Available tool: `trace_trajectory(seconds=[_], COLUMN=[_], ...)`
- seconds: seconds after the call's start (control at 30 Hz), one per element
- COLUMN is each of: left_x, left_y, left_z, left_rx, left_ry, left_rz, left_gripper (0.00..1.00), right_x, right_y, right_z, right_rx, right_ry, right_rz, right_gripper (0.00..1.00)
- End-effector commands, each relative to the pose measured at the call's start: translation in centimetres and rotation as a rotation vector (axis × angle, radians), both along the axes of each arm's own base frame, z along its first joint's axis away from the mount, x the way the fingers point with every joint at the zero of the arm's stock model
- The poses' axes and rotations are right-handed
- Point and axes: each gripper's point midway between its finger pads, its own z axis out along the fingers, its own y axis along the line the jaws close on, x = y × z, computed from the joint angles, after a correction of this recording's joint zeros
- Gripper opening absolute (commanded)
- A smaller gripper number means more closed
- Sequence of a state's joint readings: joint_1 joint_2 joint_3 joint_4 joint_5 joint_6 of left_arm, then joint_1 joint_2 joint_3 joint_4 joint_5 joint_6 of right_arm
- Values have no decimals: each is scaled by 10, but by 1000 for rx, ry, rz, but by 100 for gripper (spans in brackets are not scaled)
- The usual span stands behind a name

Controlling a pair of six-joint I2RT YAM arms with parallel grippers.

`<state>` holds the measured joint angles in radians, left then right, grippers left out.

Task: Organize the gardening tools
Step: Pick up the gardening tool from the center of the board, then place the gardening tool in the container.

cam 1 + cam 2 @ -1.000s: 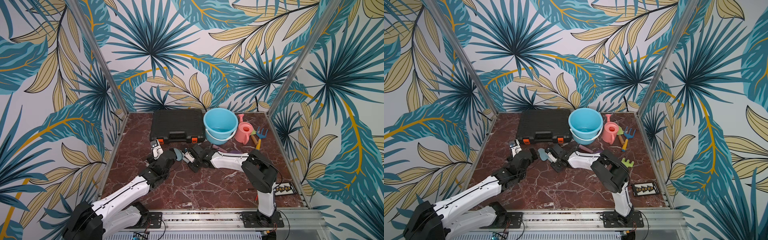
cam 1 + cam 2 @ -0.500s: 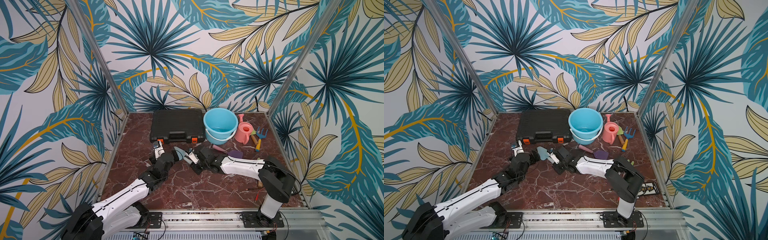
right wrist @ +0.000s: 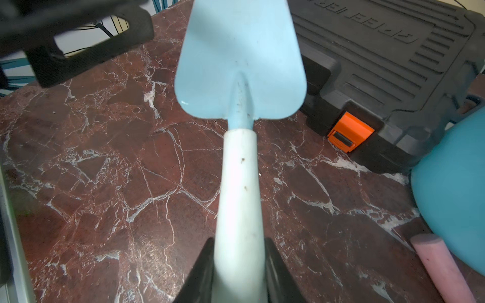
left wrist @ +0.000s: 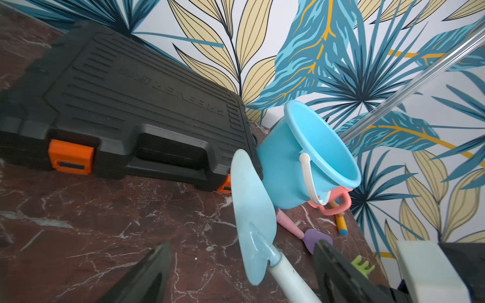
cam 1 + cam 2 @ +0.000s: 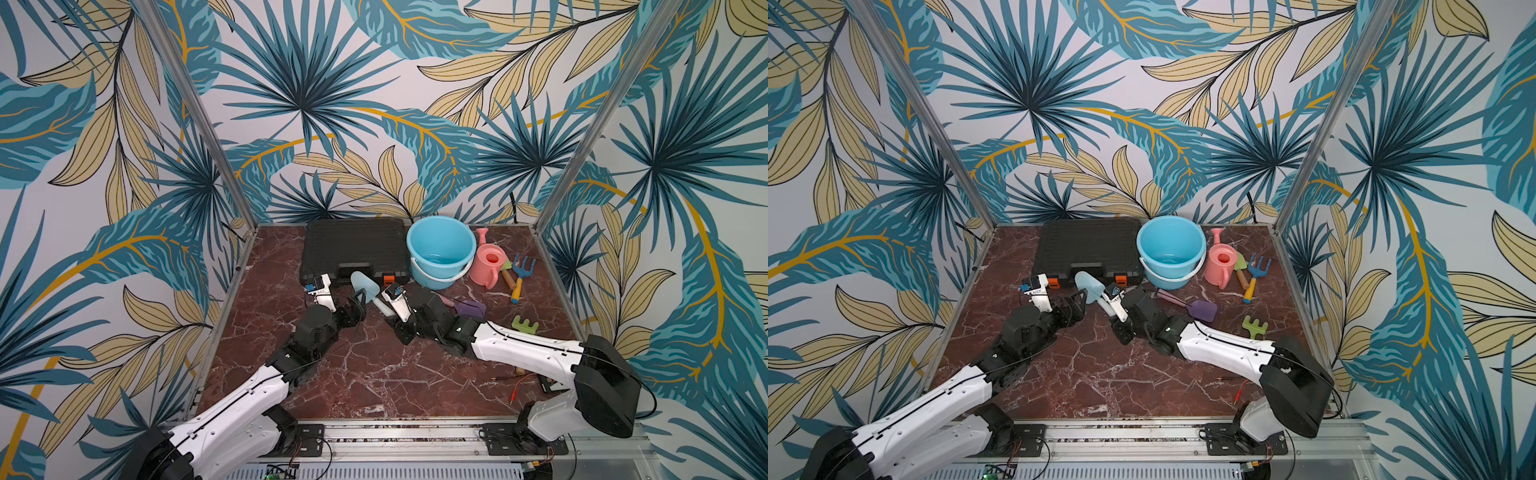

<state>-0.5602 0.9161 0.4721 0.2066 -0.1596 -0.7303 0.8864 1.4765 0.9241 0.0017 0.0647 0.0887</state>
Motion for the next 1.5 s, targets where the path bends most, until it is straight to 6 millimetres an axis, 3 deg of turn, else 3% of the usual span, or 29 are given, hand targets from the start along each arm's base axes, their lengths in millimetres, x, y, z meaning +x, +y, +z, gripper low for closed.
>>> trace_trajectory(seconds=[0.0,0.13,0.4,0.5,0.57,0.73,0.77,0.83,0.93,0.97,1.03,1.1,1.23,1.4,1.47], left_x=[-1,3,2,4,4,1,1,0,-2,-1,2,6,21,49,65], left_y=[-16,-15,-35,-39,-40,-41,-41,-45,-48,-47,-46,-46,-52,-68,-77], left_z=[15,13,35,38,40,52,54,65,78,83,92,103,125,159,170], left_rx=[-99,-153,-192,-185,-182,-175,-167,-153,-113,-92,-37,12,100,210,239], left_ry=[7,38,35,65,68,47,43,21,-6,-18,-39,-62,-122,-197,-227], left_rz=[-121,-137,-270,-285,-291,-304,-308,-335,-347,-342,-323,-310,-285,-254,-247], left_gripper=[79,63,52,30,26,0,0,0,0,0,0,0,0,0,0], right_x=[-2,-5,-13,-17,-19,-24,-26,-28,-29,-29,-29,-30,-25,-14,-16], right_y=[-3,-3,-2,-4,-6,-13,-14,-17,-25,-30,-41,-54,-92,-169,-190], right_z=[18,23,32,39,43,55,56,59,63,66,70,78,86,94,100], right_rx=[53,65,72,85,92,116,121,132,137,137,141,159,150,76,68], right_ry=[-42,-49,-60,-73,-80,-99,-100,-103,-107,-114,-131,-156,-219,-329,-360], right_rz=[-19,-11,10,13,11,9,10,8,-22,-41,-74,-121,-277,-643,-729], right_gripper=[9,9,10,10,10,11,12,18,60,75,81,98,100,99,100])
